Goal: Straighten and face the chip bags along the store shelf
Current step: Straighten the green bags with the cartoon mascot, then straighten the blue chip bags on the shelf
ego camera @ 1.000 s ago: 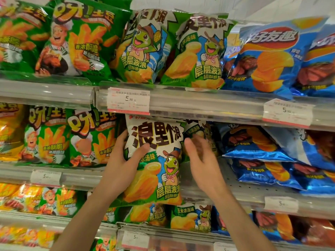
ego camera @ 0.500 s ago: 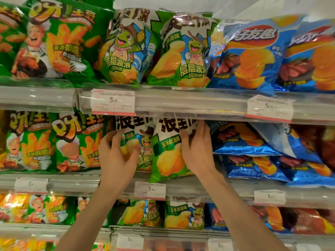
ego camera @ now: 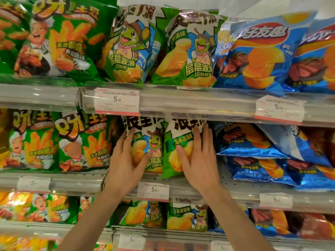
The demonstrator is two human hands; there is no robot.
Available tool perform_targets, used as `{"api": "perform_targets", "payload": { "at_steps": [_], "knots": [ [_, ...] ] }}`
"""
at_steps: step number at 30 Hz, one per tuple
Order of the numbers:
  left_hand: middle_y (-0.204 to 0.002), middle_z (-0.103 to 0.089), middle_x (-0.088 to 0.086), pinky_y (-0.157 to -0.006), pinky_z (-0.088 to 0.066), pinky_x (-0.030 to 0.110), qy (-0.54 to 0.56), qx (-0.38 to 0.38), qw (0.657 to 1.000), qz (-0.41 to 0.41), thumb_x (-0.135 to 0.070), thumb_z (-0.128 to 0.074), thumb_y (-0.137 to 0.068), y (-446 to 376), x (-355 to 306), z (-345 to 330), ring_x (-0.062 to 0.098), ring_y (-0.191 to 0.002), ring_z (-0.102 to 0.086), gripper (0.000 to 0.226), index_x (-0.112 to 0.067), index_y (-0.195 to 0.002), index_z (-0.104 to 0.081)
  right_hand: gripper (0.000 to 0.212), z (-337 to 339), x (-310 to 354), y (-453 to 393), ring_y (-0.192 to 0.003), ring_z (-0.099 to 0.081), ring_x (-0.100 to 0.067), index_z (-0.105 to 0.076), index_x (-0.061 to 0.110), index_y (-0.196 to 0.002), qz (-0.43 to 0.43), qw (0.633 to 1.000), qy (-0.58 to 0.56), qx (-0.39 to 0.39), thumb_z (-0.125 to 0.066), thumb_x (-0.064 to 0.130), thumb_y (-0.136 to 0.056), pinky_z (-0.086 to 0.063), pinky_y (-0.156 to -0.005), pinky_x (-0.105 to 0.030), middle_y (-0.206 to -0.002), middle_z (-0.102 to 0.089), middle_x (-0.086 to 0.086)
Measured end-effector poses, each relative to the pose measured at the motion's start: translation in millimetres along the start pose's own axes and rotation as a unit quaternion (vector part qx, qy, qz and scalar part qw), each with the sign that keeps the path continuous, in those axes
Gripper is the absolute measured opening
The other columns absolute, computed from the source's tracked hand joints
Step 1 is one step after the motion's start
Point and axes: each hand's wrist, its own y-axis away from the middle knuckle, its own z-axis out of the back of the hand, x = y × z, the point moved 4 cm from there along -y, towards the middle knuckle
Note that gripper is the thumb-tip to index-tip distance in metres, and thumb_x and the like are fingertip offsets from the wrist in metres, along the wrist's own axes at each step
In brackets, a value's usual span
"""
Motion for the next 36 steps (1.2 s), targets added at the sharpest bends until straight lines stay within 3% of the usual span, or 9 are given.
{"api": "perform_targets", "payload": {
  "at_steps": [7, 12, 15, 18, 21, 23, 28, 33, 36],
  "knots": [
    [-0.164, -0.021, -0.001, -0.118, -0.031, 0.051, -0.01, 0.01, 1.0, -0.015, -0.059, -0.057, -0.091, 1, -4, -3, 0.02, -0.15, -0.023, 0.083, -0.036, -0.158, -0.014, 0.084, -1, 9, 14, -0.155, 0.013, -0.023, 0.004, 0.018, -0.161, -0.002, 1.0, 0.016, 0.011, -0.014, 0.071, -0.098, -0.002, -0.126, -0.042, -0.168, 0.012, -0.007],
    [-0.163, -0.02, 0.005, -0.12, -0.027, 0.05, -0.025, 0.01, 0.999, -0.023, -0.062, -0.058, -0.09, 0, 0, 5, 0.023, -0.151, -0.018, 0.081, -0.033, -0.157, -0.023, 0.083, 17, 9, 13, -0.155, 0.005, -0.016, -0.014, 0.025, -0.16, -0.02, 0.996, -0.087, 0.031, -0.037, 0.07, -0.095, -0.008, -0.126, -0.042, -0.169, 0.001, 0.0],
    [-0.156, -0.033, 0.01, -0.117, -0.029, 0.046, -0.022, -0.041, 0.998, -0.033, -0.051, -0.059, -0.091, 7, -3, 21, 0.025, -0.146, -0.027, 0.07, -0.022, -0.151, -0.038, 0.07, 36, 12, 29, -0.151, -0.017, -0.011, -0.031, 0.027, -0.155, -0.046, 0.989, -0.137, 0.015, -0.052, 0.057, -0.095, -0.024, -0.122, -0.037, -0.164, -0.022, 0.005],
    [-0.13, -0.056, 0.003, -0.101, -0.044, 0.034, 0.023, -0.073, 0.996, -0.036, -0.042, -0.06, -0.095, 20, -7, 39, 0.018, -0.122, -0.051, 0.05, -0.018, -0.137, -0.052, 0.052, 50, 13, 51, -0.13, -0.047, -0.005, -0.047, 0.027, -0.142, -0.083, 0.977, -0.196, -0.01, -0.056, 0.048, -0.095, -0.041, -0.107, -0.031, -0.139, -0.05, 0.014],
    [-0.098, -0.067, -0.016, -0.077, -0.047, 0.011, 0.13, 0.017, 0.991, 0.005, -0.04, -0.06, -0.095, 38, -9, 42, 0.004, -0.095, -0.063, 0.029, -0.027, -0.121, -0.059, 0.037, 51, 10, 74, -0.094, -0.062, 0.003, -0.058, 0.03, -0.126, -0.164, 0.948, -0.274, 0.021, -0.058, 0.045, -0.093, -0.051, -0.08, -0.02, -0.098, -0.067, 0.022],
    [-0.094, -0.069, -0.019, -0.072, -0.047, 0.008, 0.179, 0.081, 0.98, 0.045, -0.036, -0.06, -0.092, 53, -4, 36, 0.003, -0.092, -0.065, 0.023, -0.031, -0.114, -0.062, 0.014, 45, 4, 91, -0.08, -0.065, 0.002, -0.064, 0.031, -0.108, -0.202, 0.938, -0.279, 0.038, -0.06, 0.035, -0.095, -0.051, -0.066, -0.016, -0.085, -0.069, 0.023],
    [-0.094, -0.072, -0.019, -0.078, -0.051, 0.014, 0.226, 0.131, 0.959, 0.11, -0.025, -0.065, -0.094, 86, 13, 19, 0.002, -0.093, -0.067, 0.016, -0.029, -0.11, -0.066, 0.011, 34, -18, 137, -0.071, -0.069, -0.012, -0.072, 0.022, -0.098, -0.272, 0.915, -0.296, 0.045, -0.061, 0.02, -0.097, -0.058, -0.07, -0.031, -0.077, -0.074, 0.007],
    [-0.092, -0.074, -0.009, -0.081, -0.054, 0.029, 0.247, 0.128, 0.947, 0.158, -0.016, -0.064, -0.096, 107, 9, 2, 0.009, -0.091, -0.069, 0.015, -0.025, -0.107, -0.069, 0.013, 43, -49, 162, -0.074, -0.069, -0.01, -0.073, 0.021, -0.098, -0.328, 0.893, -0.307, 0.039, -0.061, 0.021, -0.098, -0.055, -0.073, -0.028, -0.077, -0.075, 0.004],
    [-0.095, -0.075, -0.012, -0.082, -0.054, 0.033, 0.252, 0.107, 0.946, 0.175, -0.024, -0.065, -0.095, 116, -8, -11, 0.007, -0.092, -0.069, 0.012, -0.029, -0.105, -0.07, 0.014, 57, -69, 164, -0.07, -0.067, -0.006, -0.073, 0.024, -0.095, -0.326, 0.892, -0.31, 0.039, -0.06, 0.022, -0.099, -0.053, -0.07, -0.024, -0.077, -0.074, 0.007]
  ]
}}
